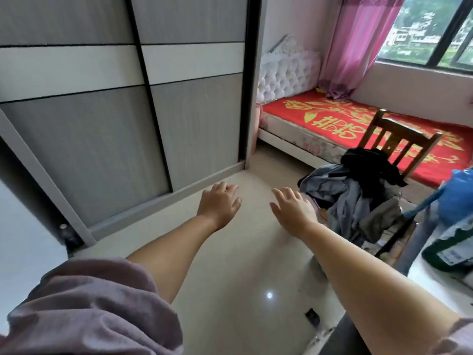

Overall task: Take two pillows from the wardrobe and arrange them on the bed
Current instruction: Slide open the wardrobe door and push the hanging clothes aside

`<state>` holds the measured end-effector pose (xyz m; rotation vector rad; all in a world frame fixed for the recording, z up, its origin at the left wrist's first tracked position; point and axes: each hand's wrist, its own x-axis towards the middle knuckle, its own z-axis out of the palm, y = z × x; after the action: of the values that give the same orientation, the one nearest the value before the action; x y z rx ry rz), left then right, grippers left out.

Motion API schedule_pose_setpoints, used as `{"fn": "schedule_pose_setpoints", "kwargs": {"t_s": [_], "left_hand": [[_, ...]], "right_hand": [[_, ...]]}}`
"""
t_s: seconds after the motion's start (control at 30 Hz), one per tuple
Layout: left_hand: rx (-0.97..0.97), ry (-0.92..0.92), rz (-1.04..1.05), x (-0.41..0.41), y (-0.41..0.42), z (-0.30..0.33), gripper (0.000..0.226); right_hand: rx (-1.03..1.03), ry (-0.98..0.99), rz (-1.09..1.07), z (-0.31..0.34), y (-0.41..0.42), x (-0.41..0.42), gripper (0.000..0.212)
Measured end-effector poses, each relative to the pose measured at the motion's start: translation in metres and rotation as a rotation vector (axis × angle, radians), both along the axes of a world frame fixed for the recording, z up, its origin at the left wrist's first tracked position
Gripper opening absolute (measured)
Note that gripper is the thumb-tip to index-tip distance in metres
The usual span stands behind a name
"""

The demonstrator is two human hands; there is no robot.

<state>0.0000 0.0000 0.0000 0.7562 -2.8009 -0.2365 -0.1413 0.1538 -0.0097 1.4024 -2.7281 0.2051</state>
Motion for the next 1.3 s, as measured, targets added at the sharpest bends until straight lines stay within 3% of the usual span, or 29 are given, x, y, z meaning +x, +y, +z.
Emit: {"fn": "schedule_pose_setpoints", "kwargs": {"t_s": [0.43,0.73,1.0,1.3], "left_hand": [[0.084,-0.159,0.028,-0.054,-0.147,-0.065,0.046],[0.099,-0.203,0.048,-0.147,-0.282,-0.052,0.046],[0.011,-0.139,-0.046,-0.306,-0.348,-0.032,0.046],[-0.017,-0.04,0.0,-0.497,-0.439,0.016,0.045]], "right_hand": [[0.125,-0.16,0.007,-0.061,-0.153,-0.055,0.05],[-0.023,-0.275,-0.075,-0.053,-0.272,-0.133,0.044],[-0.04,-0.226,-0.173,-0.052,-0.331,-0.293,0.042],[-0.074,-0.185,-0.119,-0.011,-0.436,-0.494,0.032]]}}
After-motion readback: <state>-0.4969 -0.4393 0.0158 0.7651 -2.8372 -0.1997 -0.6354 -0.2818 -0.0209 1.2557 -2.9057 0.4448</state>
